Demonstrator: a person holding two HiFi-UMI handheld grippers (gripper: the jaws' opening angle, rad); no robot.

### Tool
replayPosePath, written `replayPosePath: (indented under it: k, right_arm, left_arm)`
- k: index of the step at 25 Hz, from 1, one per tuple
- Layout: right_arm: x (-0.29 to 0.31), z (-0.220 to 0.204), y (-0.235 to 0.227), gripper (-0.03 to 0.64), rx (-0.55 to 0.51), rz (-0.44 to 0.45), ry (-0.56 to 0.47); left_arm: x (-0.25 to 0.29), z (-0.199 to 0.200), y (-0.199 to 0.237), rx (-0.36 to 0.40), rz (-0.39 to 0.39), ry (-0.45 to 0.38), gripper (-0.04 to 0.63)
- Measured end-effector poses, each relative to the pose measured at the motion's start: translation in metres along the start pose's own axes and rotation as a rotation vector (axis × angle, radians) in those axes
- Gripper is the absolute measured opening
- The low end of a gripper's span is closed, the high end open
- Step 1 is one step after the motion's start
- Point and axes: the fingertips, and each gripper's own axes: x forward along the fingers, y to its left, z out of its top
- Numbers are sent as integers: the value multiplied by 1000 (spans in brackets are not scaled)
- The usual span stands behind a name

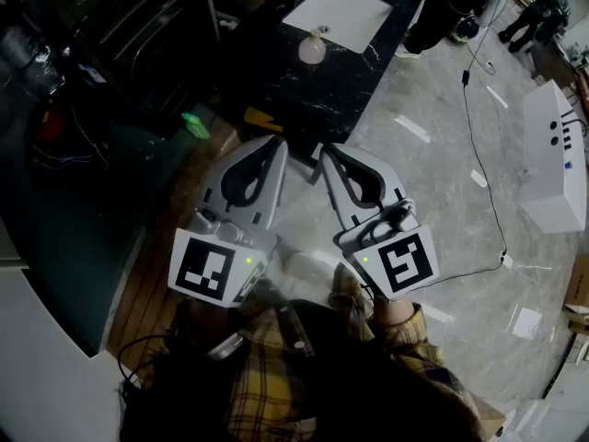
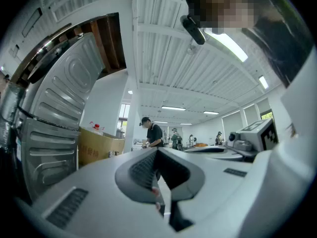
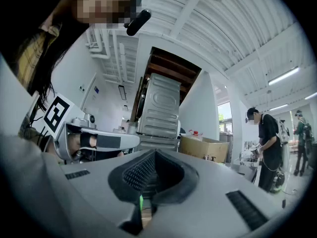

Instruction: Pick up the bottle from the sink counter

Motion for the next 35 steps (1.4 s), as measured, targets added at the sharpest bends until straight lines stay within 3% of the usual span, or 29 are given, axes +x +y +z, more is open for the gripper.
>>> replayPosePath:
  k: [11,21,29,35]
  right_arm:
    - [-30,-9,10,15,47,27,14]
    - [-53,-16,12,15,79,43,-2]
    - [-19,-32,2,15,103,38,19]
    - [41,-37,-24,15,96,7,34]
  left_arm:
    - [-17,-9,-16,-8,49,9,18]
    - [-40,-4,-24,32,114,-10,17]
    - [-20,-12,7,33,93,-8,18]
    - [16,-9,60,38,62,-8,17]
